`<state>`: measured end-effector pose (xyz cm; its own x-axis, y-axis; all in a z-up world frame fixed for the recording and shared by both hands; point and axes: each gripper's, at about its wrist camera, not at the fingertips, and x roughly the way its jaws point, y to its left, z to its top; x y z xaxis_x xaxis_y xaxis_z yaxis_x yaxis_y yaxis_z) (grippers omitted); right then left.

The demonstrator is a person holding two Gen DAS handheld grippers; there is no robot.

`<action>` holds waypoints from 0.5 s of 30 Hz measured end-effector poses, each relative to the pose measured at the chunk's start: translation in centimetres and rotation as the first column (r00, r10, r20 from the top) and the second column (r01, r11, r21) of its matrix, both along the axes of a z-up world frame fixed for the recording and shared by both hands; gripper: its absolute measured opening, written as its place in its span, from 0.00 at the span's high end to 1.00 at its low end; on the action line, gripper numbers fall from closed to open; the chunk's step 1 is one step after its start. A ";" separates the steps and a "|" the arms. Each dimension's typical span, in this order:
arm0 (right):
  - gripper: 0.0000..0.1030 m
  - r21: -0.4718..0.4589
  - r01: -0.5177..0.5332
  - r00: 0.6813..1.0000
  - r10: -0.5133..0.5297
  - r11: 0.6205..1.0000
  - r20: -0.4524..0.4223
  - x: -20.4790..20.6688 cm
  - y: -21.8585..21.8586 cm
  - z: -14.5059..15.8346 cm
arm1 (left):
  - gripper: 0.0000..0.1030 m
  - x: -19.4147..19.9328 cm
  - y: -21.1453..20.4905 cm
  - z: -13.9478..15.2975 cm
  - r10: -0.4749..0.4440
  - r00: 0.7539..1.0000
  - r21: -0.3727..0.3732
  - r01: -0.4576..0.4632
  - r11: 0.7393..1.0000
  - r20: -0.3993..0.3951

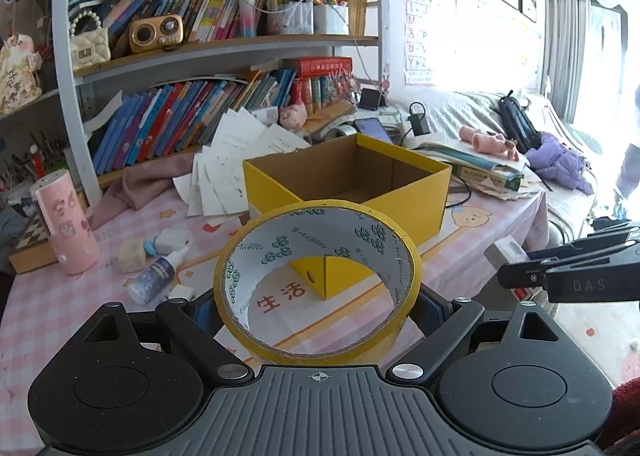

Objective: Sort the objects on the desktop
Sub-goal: 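Carry the tape roll and card box toward the yellow box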

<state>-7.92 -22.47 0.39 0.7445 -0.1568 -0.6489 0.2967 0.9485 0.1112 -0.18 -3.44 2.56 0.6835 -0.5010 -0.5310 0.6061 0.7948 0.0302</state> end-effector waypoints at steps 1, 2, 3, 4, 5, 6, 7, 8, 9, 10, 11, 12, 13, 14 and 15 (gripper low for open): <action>0.73 0.002 -0.005 1.000 0.005 1.000 -0.002 0.1 0.1 0.0 | 0.11 0.1 0.0 0.0 0.004 1.000 0.000 -0.004 1.000 0.000; 0.73 0.003 -0.009 1.000 0.009 1.000 -0.002 0.3 0.1 0.1 | 0.11 0.2 0.0 0.1 0.007 1.000 0.000 -0.007 1.000 0.001; 0.73 0.003 -0.012 1.000 0.012 1.000 0.000 0.4 0.1 0.2 | 0.11 0.2 0.0 0.1 0.008 1.000 0.001 -0.008 1.000 0.001; 0.73 0.002 -0.014 1.000 0.014 1.000 0.002 0.5 0.1 0.3 | 0.11 0.3 -0.1 0.1 0.008 1.000 0.002 -0.008 1.000 0.003; 0.73 0.002 -0.016 1.000 0.016 1.000 0.001 0.6 0.1 0.3 | 0.11 0.3 -0.2 0.1 0.006 1.000 0.002 -0.006 1.000 0.004; 0.73 0.003 -0.018 1.000 0.018 1.000 -0.001 0.7 0.1 0.4 | 0.11 0.4 -0.3 0.2 0.002 1.000 0.001 -0.002 1.000 0.005; 0.73 0.002 -0.020 1.000 0.020 1.000 -0.004 0.8 0.0 0.4 | 0.11 0.5 -0.5 0.2 -0.003 1.000 -0.001 0.003 1.000 0.005; 0.73 0.000 -0.021 1.000 0.021 1.000 -0.007 0.9 -0.1 0.4 | 0.11 0.7 -0.7 0.2 -0.009 1.000 -0.004 0.009 1.000 0.005; 0.73 -0.004 -0.021 1.000 0.021 1.000 -0.009 0.9 -0.2 0.4 | 0.11 0.9 -1.1 0.2 -0.017 1.000 -0.007 0.018 1.000 0.007; 0.73 -0.010 -0.020 1.000 0.020 1.000 -0.007 1.0 -0.3 0.4 | 0.11 1.1 -1.5 0.2 -0.026 1.000 -0.008 0.026 1.000 0.010; 0.73 -0.016 -0.018 1.000 0.018 1.000 -0.002 1.2 -0.6 0.4 | 0.11 1.3 -2.0 0.3 -0.036 0.999 -0.008 0.037 0.999 0.016; 0.73 -0.021 -0.012 1.000 0.012 1.000 0.007 1.4 -0.9 0.4 | 0.11 1.5 -2.5 0.3 -0.048 0.999 -0.008 0.048 0.999 0.023; 0.73 -0.021 -0.002 1.000 0.002 1.000 0.016 1.7 -1.4 0.4 | 0.11 1.9 -3.2 0.5 -0.063 0.997 -0.006 0.063 0.998 0.034; 0.73 -0.019 0.008 1.000 -0.007 1.000 0.025 2.0 -1.9 0.4 | 0.11 2.2 -3.9 0.6 -0.079 0.996 -0.004 0.079 0.997 0.046; 0.73 -0.017 0.014 0.999 -0.014 1.000 0.033 2.3 -2.4 0.4 | 0.11 2.5 -4.4 0.8 -0.093 0.994 -0.002 0.094 0.996 0.058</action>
<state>-5.64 -24.86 0.81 0.7629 -0.1781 -0.6215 0.3063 0.9461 0.1048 2.34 -7.88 3.39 0.6629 -0.5667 -0.4893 0.6751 0.7350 0.0633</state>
